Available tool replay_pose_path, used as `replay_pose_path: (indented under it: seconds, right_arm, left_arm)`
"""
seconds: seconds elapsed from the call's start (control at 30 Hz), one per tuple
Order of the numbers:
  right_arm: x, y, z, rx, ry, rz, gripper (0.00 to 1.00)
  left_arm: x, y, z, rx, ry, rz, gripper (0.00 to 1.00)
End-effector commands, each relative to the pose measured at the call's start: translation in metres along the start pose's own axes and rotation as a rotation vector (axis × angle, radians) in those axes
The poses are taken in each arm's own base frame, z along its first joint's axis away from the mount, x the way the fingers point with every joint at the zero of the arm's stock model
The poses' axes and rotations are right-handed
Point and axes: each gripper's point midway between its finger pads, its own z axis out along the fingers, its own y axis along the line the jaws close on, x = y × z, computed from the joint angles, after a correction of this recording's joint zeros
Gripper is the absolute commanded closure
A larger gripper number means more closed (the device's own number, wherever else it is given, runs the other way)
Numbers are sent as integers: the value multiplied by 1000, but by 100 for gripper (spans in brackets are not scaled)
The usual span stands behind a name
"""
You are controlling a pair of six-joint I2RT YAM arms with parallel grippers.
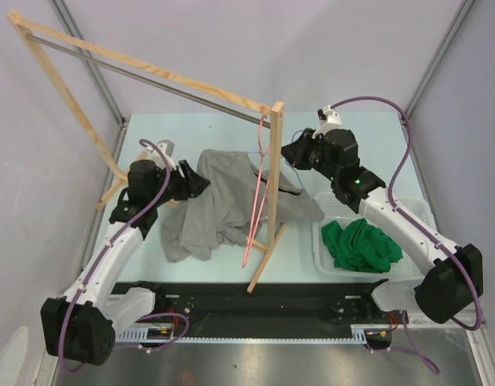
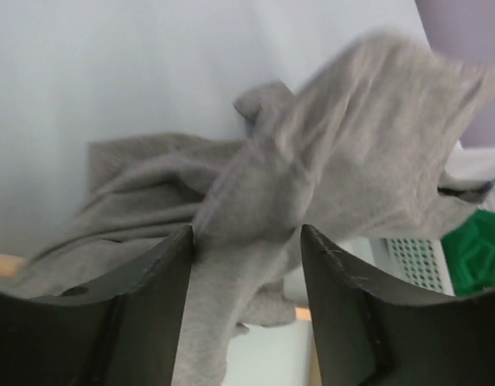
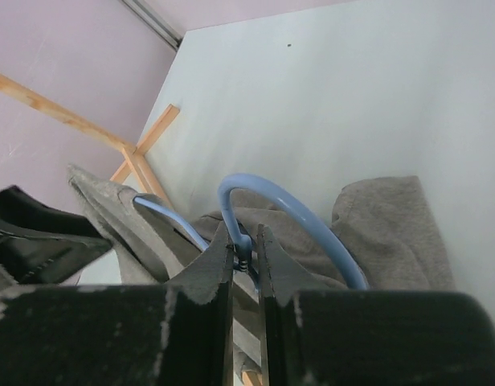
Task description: Remove the t-shirt from the hanger
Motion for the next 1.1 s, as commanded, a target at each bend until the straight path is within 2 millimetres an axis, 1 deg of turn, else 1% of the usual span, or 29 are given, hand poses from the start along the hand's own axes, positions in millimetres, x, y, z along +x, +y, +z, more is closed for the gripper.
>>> replay_pose_path:
  seconds: [0.0, 0.03, 0.1, 0.13, 0.2, 0.23, 0.27, 0.3, 0.37, 0.4, 0.47, 0.5, 0.53, 0.57, 0.6, 0.63, 0.67, 0.7, 0.77, 0.8, 0.83, 0.87, 0.9, 0.93, 0.97, 1.0, 1.03, 1.07]
  right_arm:
    - [-38, 24, -16, -62, -91, 16, 100]
    - [-38, 25, -17, -64, -92, 19, 100]
    - [-37, 25, -18, -65, -90, 19, 100]
    - [-38, 25, -18, -64, -92, 19, 100]
    - [-37, 24, -18, -65, -87, 21, 100]
    - [-38, 25, -18, -66, -89, 21, 100]
    - [-38, 25, -18, -69, -87, 21, 100]
    - [-38, 26, -19, -69, -90, 21, 100]
    - [-40, 27, -21, -72, -94, 20, 100]
    - [-40, 26, -22, -70, -97, 22, 100]
    - [-42, 27, -23, -70, -101, 23, 100]
    - [-42, 26, -23, -67, -101, 21, 100]
    - [-40, 26, -23, -65, -95, 21, 100]
    - [-41, 25, -24, -61, -100, 20, 100]
    - [-40, 23, -24, -58, -98, 21, 100]
    - [-40, 23, -24, -60, -98, 20, 100]
    - [-40, 24, -25, -63, -100, 20, 100]
    - [-39, 22, -25, -62, -99, 19, 100]
    - [-38, 24, -28, -77, -100, 14, 100]
    - [-35, 24, -29, -88, -95, 7, 100]
    - [-34, 24, -31, -95, -98, 3, 100]
    - [-41, 30, -37, -122, -129, -4, 100]
    - [-36, 27, -38, -126, -123, -13, 100]
    - [-35, 26, -41, -126, -127, -15, 100]
    - [-41, 28, -50, -131, -154, -17, 100]
    - [-37, 19, -51, -99, -159, -9, 100]
    - [-40, 12, -55, -74, -179, 0, 100]
    - [-39, 4, -58, -43, -186, 11, 100]
  left_arm:
    - [4, -38, 1, 243, 8, -35, 44]
    - [6, -36, 4, 240, 18, -40, 50]
    - [2, -35, 6, 234, 21, -41, 58]
    - [3, -34, 9, 229, 29, -45, 65]
    - [-4, -34, 12, 224, 16, -42, 72]
    - [-5, -31, 16, 216, 22, -49, 74]
    - [-10, -33, 17, 217, 21, -50, 77]
    - [-11, -32, 18, 212, 24, -55, 84]
    - [-12, -28, 25, 193, 32, -66, 92]
    - [-14, -23, 28, 163, 25, -76, 100]
    - [-14, -15, 32, 115, 28, -92, 100]
    - [-20, -1, 34, 33, -2, -107, 100]
    - [-18, 7, 32, -24, 1, -131, 100]
    - [-22, 14, 30, -74, -19, -162, 100]
    - [-31, 32, 26, -180, -73, -181, 100]
    - [-36, 38, 19, -220, -97, -196, 100]
    - [-42, 47, 15, -269, -129, -228, 100]
    - [-50, 62, 8, -358, -178, -246, 100]
    - [-62, 81, -10, -471, -242, -312, 100]
    - [-67, 97, -22, -564, -291, -328, 100]
    - [-75, 102, -35, -596, -352, -364, 100]
    - [-78, 108, -44, -625, -387, -382, 100]
    - [-77, 119, -53, -678, -429, -397, 100]
    - [-80, 123, -61, -696, -466, -423, 100]
    - [-83, 124, -71, -702, -501, -428, 100]
    - [-79, 130, -75, -725, -517, -433, 100]
    - [-79, 133, -80, -738, -534, -445, 100]
    - [-79, 132, -85, -734, -549, -444, 100]
